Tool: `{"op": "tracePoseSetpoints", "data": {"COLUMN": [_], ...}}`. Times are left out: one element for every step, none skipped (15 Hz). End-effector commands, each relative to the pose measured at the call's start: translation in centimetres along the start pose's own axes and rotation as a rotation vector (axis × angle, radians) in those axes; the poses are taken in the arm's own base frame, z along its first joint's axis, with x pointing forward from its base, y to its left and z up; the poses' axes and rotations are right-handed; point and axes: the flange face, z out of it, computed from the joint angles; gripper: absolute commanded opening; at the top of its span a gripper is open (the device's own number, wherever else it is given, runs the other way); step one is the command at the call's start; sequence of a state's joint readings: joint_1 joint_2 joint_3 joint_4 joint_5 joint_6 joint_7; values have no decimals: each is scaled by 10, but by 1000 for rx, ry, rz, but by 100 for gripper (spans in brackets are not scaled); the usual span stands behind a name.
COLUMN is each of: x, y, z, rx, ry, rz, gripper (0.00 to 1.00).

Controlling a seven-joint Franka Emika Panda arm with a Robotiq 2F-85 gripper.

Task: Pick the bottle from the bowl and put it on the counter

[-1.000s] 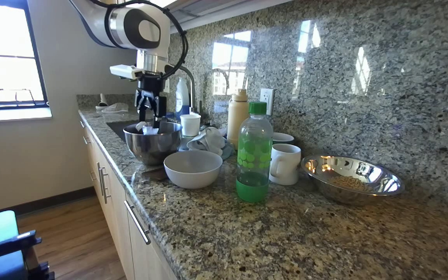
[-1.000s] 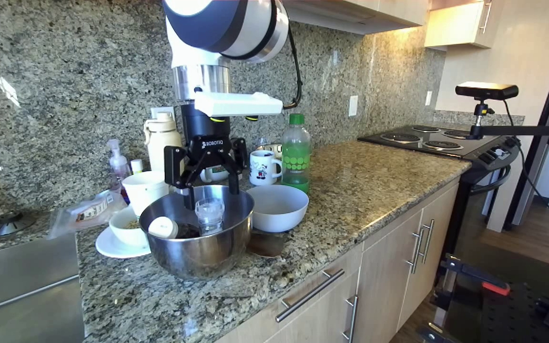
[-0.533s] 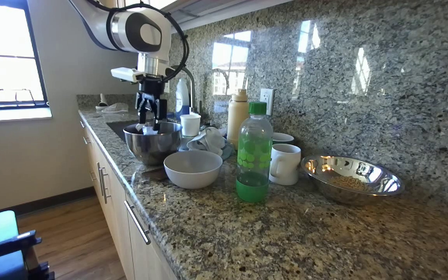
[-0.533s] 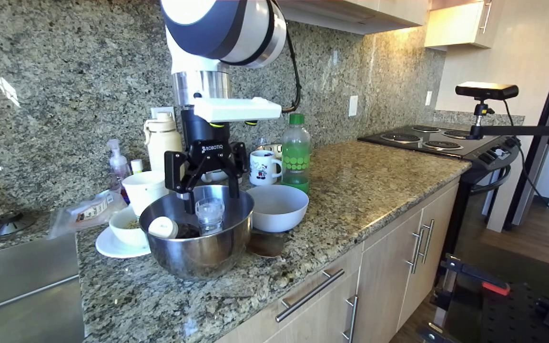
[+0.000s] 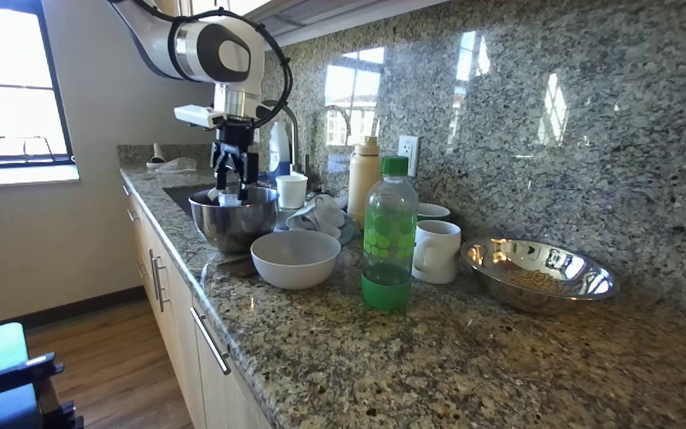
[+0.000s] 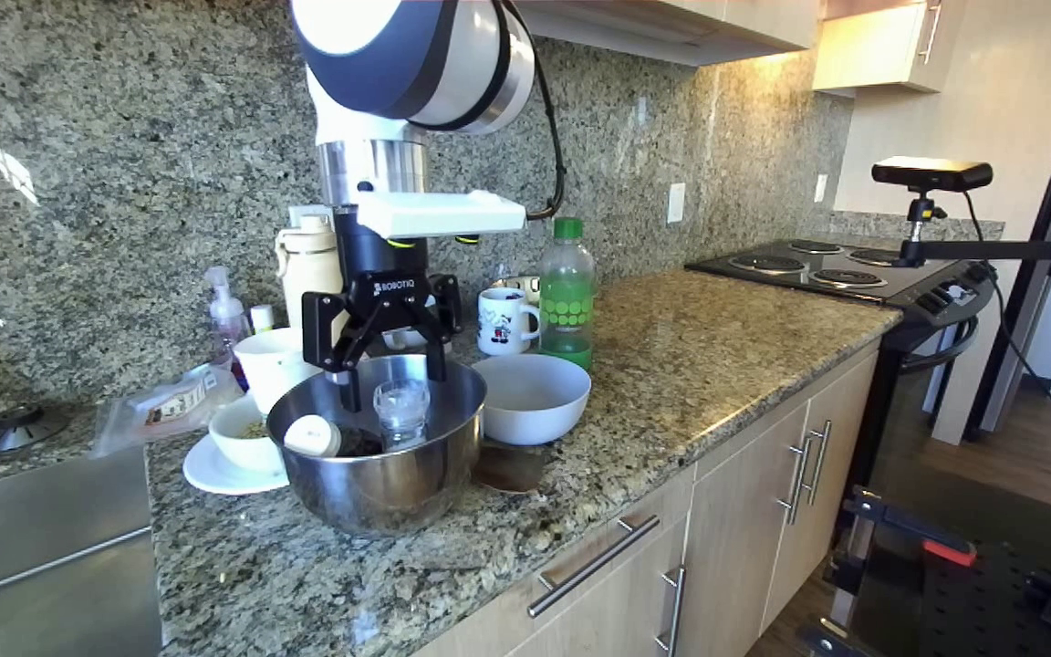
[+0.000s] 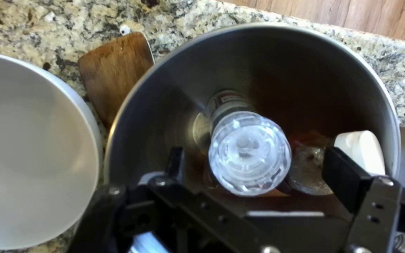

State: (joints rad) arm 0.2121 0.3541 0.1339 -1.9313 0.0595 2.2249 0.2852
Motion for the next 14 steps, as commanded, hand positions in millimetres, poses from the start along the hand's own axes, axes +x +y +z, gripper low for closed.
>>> {"op": "tracePoseSetpoints", "data": {"x": [7,7,7,7,6,5,4,4,3,3,2,2,3,2], "y": [-2,-2,-1,-1,-1,-1,-2,-2,-3,-3,-4,-5,-4,-4], "z": [2,4,6,9,10,11,12,13,13,13,13,13,13,12], "rx": [-9,-6,-5,-5,-5,-6,-7,-8,-8,-6,-5,-8,-9,-9], "ry": [-5,-7,-9,-12,-14,-15,-15,-16,-17,-17,-18,-19,-19,-19], "rz": [8,10,12,12,15,17,18,17,16,15,13,12,10,10], "gripper": [100,100,100,100,100,100,100,87,72,66,56,49,43,34]}}
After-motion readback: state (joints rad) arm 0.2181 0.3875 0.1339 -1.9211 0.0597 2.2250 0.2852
